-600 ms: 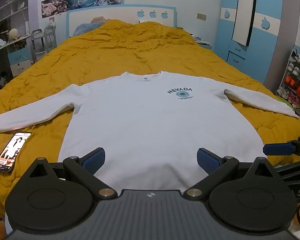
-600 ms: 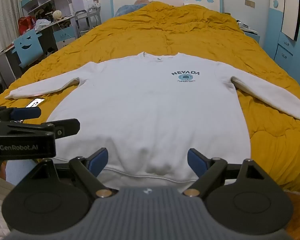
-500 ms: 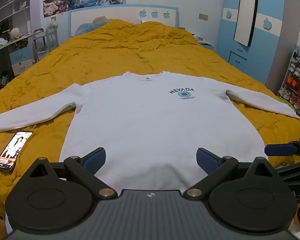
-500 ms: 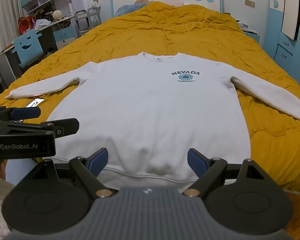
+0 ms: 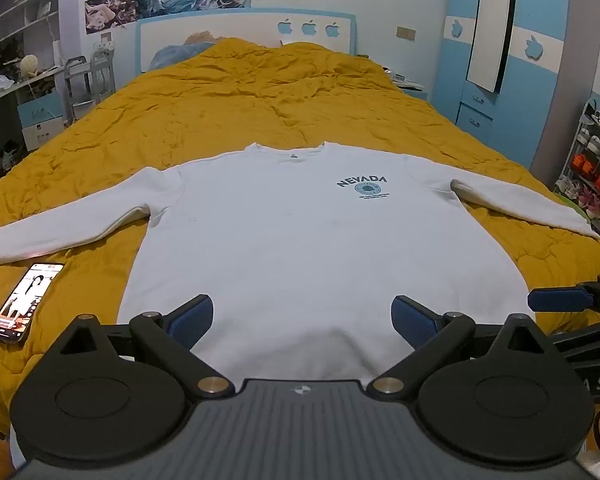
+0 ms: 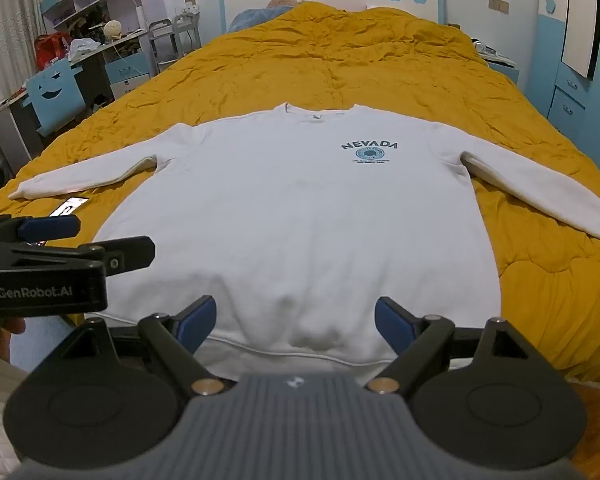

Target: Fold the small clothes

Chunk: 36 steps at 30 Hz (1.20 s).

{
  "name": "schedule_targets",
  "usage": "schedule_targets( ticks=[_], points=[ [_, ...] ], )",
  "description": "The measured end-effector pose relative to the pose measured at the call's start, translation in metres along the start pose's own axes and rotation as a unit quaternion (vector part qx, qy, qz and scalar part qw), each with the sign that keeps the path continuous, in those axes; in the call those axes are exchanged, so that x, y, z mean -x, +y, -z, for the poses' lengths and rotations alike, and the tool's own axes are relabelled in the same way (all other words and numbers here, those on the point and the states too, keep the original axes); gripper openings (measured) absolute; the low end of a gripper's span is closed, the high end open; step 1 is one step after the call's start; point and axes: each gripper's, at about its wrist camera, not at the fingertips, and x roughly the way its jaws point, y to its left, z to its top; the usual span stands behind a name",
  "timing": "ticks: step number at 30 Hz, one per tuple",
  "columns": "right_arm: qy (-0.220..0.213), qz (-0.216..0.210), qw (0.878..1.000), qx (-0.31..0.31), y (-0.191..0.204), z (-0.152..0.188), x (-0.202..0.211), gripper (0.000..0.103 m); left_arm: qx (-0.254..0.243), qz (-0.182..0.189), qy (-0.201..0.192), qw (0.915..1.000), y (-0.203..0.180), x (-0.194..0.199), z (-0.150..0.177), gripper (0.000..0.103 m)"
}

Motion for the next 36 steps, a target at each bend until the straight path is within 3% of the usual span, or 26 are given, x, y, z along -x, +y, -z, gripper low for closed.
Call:
schedule_targets(
  ticks=[36],
  points=[
    [0.001, 0.000, 1.000, -0.001, -0.0030, -0.0018, -0.0025, 0.082, -0.003, -0.001, -0.002, 1.0000, 0.0007, 0.0016, 0.0013, 0.103]
  ],
)
